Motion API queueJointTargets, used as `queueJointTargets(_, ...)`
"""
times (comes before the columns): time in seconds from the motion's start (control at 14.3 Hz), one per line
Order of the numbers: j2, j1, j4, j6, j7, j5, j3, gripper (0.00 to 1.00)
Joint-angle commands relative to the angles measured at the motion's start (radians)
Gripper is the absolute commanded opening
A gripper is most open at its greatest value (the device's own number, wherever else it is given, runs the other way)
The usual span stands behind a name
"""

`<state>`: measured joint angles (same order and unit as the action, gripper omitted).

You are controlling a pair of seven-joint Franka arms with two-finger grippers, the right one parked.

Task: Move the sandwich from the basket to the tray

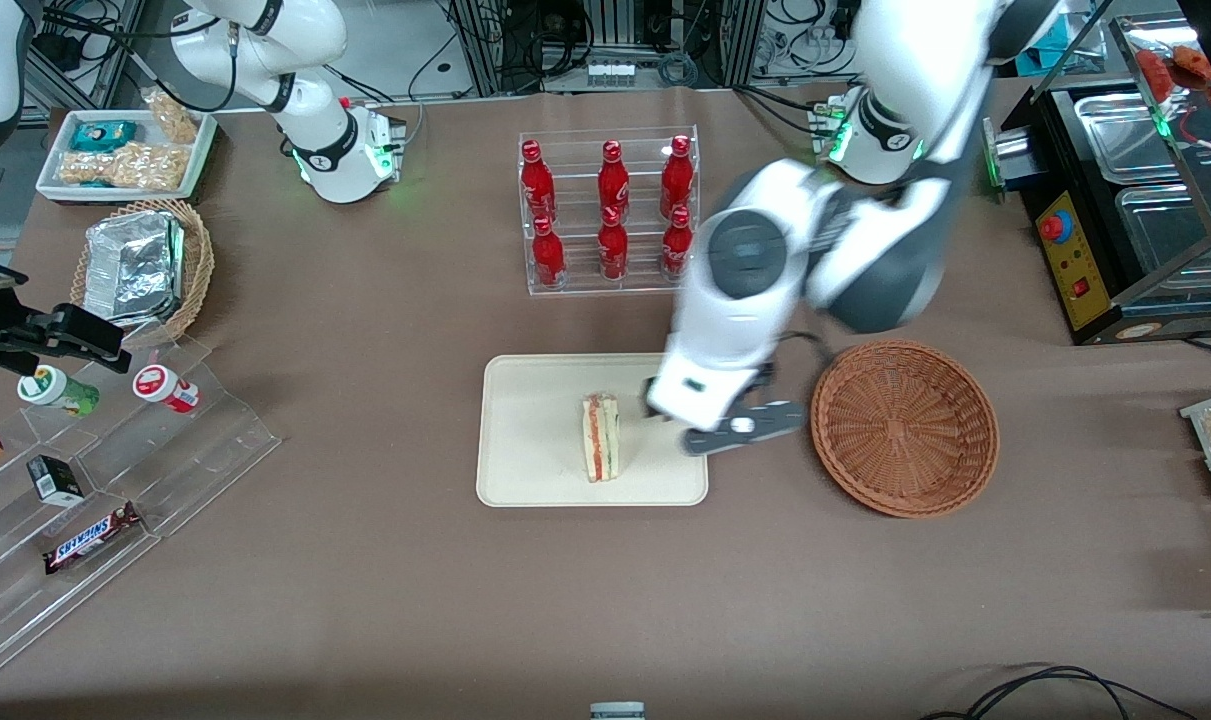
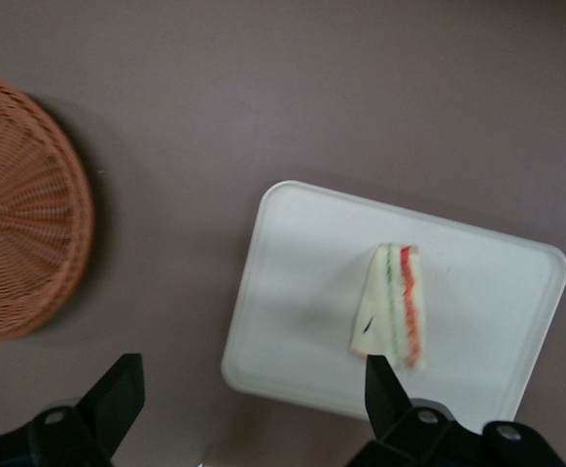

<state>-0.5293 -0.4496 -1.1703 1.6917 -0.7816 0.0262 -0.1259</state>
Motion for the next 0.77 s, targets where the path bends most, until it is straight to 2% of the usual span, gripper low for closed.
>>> queueJointTargets(0.0, 0.19, 0.138, -0.172, -0.084, 0.19, -0.072, -0.006, 1.0)
queueJointTargets(0.21, 0.261, 0.309, -0.174, -0.272, 0.477, -0.127, -0.004, 1.0)
queueJointTargets(0.35, 0.293, 0.412, -0.172, -0.384, 0.628, -0.117, -0.003, 1.0)
queueJointTargets(0.56, 0.333, 0.547, -0.164, -0.461, 0.763, -0.109, -0.003, 1.0)
queueJointTargets(0.7, 0.339, 0.585, -0.148, -0.481, 0.774, -0.108, -0.001, 1.0)
